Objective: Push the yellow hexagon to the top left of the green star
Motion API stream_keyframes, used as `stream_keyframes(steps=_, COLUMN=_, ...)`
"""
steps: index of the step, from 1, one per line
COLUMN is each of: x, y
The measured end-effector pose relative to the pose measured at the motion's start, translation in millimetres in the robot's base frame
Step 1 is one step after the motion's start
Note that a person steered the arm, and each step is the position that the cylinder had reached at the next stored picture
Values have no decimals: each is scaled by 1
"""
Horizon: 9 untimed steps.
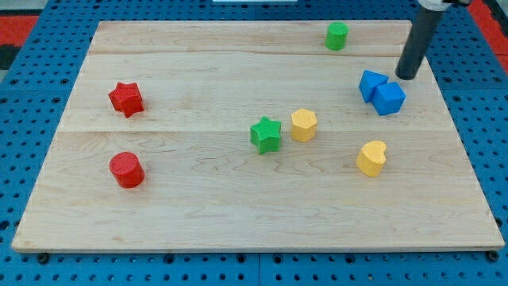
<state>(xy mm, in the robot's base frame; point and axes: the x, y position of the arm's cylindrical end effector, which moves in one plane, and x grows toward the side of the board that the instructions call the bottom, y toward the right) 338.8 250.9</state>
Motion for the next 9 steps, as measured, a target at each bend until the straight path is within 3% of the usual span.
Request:
stream_keyframes(steps=1, x=22, y=55)
stream_keyframes(steps=2, x=63, y=68)
stream_keyframes(steps=4, x=128, y=-10)
stream_keyframes(steps=5, x=138, y=-59)
stream_keyframes(steps=9, x=32, y=-325)
